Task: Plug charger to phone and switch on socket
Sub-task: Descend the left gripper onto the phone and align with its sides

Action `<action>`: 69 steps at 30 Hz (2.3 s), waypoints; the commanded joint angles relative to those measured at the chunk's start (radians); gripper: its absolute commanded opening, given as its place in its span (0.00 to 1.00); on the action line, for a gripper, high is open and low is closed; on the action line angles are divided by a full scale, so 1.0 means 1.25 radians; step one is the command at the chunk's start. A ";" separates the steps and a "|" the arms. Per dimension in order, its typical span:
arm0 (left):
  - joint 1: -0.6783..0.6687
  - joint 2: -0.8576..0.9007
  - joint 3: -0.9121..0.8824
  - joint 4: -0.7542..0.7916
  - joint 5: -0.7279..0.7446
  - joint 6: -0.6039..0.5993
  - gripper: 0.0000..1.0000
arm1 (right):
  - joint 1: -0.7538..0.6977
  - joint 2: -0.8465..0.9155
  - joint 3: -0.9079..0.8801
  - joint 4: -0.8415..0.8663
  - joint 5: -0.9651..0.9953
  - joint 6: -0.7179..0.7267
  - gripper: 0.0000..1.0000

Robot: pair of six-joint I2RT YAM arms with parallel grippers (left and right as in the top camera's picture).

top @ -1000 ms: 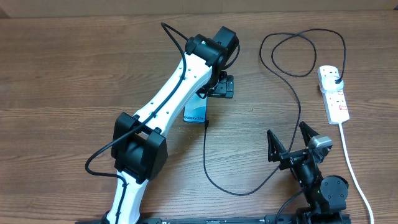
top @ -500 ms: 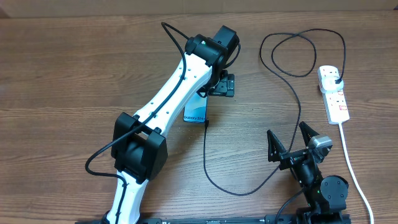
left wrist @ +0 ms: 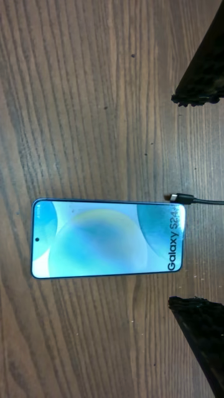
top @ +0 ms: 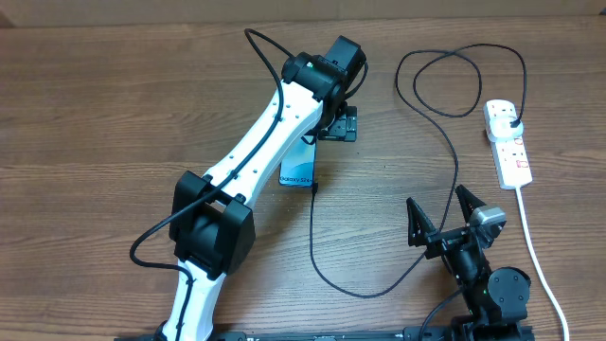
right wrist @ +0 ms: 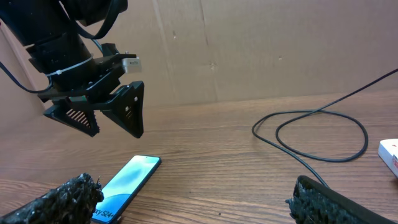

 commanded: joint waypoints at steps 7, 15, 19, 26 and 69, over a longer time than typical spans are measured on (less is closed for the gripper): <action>0.003 0.007 -0.003 -0.011 -0.009 0.019 1.00 | 0.003 -0.006 -0.009 0.003 0.005 0.002 1.00; 0.005 0.008 -0.003 -0.013 0.132 0.072 1.00 | 0.003 -0.006 -0.009 0.003 0.005 0.002 1.00; 0.005 0.008 -0.003 -0.012 0.116 0.072 1.00 | 0.003 -0.006 -0.009 0.003 0.005 0.002 1.00; 0.005 0.008 -0.024 -0.003 0.049 0.014 1.00 | 0.003 -0.006 -0.009 0.003 0.005 0.002 1.00; 0.066 0.008 -0.113 0.117 0.054 0.065 1.00 | 0.003 -0.006 -0.009 0.003 0.005 0.002 1.00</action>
